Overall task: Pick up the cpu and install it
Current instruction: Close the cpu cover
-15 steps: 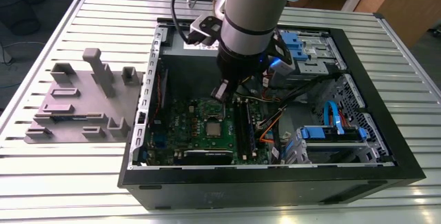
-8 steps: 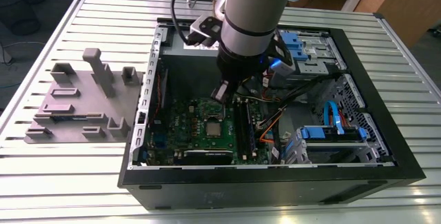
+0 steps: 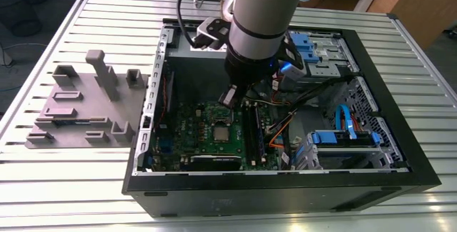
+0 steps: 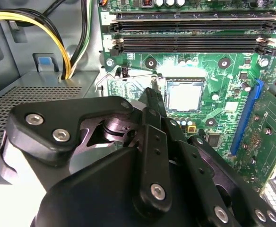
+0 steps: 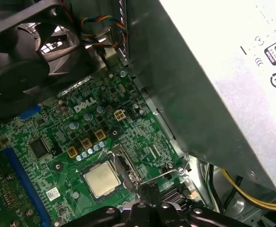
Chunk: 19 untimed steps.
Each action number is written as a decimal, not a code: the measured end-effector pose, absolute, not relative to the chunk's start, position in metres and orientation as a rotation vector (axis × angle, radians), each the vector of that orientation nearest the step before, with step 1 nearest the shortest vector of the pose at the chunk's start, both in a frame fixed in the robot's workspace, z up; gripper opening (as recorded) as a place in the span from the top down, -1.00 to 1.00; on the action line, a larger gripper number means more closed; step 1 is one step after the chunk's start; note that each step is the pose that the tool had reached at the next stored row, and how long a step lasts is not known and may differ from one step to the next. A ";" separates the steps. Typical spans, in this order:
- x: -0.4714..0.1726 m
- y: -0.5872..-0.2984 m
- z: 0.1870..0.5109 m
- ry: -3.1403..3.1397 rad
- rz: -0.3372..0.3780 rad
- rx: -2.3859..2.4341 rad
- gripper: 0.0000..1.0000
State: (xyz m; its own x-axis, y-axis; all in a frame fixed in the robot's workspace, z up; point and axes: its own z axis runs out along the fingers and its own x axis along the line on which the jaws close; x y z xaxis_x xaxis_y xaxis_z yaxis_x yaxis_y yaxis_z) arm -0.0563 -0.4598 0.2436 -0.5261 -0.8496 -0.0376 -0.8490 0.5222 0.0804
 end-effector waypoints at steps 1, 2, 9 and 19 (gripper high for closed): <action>-0.056 -0.460 0.244 -2.735 -0.138 1.526 0.80; -0.056 -0.460 0.244 -2.735 -0.138 1.526 0.80; -0.056 -0.462 0.243 -2.734 -0.133 1.525 0.80; -0.056 -0.464 0.243 -2.732 -0.127 1.524 0.80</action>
